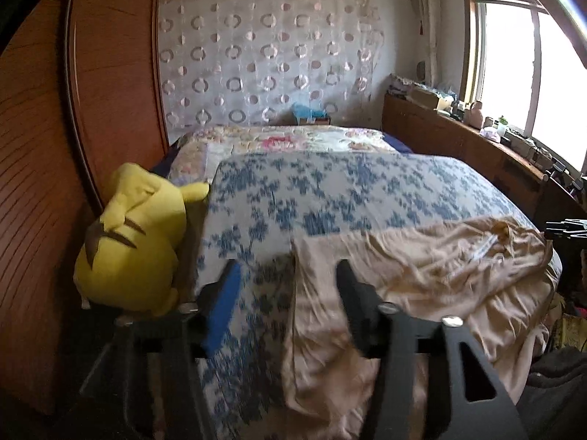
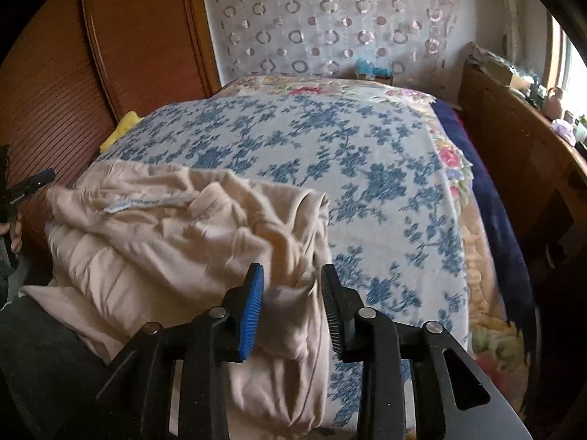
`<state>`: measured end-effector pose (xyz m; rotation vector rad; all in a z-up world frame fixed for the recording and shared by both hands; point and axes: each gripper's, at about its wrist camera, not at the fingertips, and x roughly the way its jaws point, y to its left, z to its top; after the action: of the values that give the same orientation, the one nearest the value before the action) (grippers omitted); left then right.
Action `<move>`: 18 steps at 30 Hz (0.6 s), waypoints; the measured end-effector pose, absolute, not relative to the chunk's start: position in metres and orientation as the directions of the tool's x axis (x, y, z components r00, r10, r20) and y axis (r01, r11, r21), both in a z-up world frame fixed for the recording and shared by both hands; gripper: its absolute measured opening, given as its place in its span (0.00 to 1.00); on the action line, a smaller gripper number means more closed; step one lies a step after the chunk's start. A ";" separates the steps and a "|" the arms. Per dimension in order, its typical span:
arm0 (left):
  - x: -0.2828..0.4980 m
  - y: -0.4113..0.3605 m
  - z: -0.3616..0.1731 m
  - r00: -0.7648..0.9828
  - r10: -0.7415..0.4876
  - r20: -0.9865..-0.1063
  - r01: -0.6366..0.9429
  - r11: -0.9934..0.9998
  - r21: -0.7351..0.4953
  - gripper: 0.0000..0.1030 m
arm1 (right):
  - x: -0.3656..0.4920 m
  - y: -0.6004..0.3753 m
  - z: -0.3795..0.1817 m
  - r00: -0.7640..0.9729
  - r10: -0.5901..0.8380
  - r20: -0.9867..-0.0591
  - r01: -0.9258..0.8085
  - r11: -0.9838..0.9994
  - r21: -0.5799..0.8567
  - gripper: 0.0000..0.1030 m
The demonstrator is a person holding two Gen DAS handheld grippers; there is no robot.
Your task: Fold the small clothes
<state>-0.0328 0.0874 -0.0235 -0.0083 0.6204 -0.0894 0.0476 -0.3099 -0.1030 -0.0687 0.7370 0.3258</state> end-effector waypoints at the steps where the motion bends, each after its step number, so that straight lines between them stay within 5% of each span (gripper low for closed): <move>1: -0.028 0.088 -0.022 0.810 -0.093 -0.579 0.091 0.995 -0.034 0.68 | 0.048 -0.311 -0.102 0.700 0.265 -0.664 -0.314 0.948 0.046 0.42; 5: -0.006 0.084 -0.018 0.806 -0.089 -0.585 0.106 0.994 -0.005 0.72 | 0.054 -0.308 -0.096 0.731 0.237 -0.639 -0.303 0.953 0.006 0.51; 18: 0.069 0.072 -0.058 0.677 -0.107 -0.728 0.166 0.986 0.008 0.72 | 0.120 -0.296 -0.126 0.667 0.278 -0.691 -0.326 0.943 0.065 0.51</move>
<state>0.0692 0.0717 -0.0577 0.0760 0.8135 -0.1537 0.1199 -0.2956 -0.1258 -0.0658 0.7685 0.3412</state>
